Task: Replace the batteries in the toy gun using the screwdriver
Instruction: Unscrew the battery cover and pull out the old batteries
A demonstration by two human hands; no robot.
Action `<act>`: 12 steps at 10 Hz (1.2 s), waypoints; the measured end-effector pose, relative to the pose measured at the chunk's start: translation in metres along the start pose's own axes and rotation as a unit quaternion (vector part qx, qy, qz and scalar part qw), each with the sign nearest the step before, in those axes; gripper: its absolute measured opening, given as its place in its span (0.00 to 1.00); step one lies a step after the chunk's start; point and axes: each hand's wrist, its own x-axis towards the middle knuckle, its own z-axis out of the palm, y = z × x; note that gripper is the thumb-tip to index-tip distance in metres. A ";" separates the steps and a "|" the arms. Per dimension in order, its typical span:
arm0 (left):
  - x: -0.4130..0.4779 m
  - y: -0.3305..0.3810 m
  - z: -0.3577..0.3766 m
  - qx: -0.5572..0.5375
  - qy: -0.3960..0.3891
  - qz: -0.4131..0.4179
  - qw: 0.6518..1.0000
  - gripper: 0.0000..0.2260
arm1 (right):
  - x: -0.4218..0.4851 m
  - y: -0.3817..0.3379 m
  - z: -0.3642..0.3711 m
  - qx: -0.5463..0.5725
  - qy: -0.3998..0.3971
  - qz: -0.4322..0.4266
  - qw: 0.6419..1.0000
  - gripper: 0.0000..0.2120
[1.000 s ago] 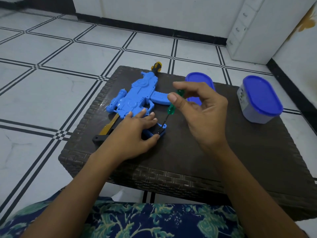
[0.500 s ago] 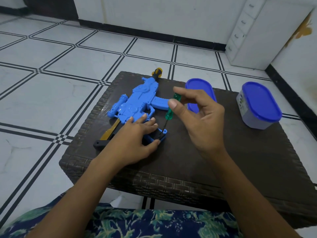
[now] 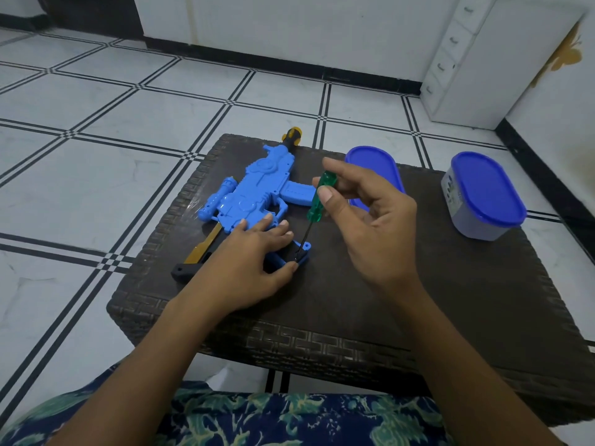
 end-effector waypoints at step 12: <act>0.000 -0.001 -0.001 0.002 0.001 -0.002 1.000 0.25 | 0.007 -0.013 -0.011 -0.015 0.099 -0.034 0.994 0.13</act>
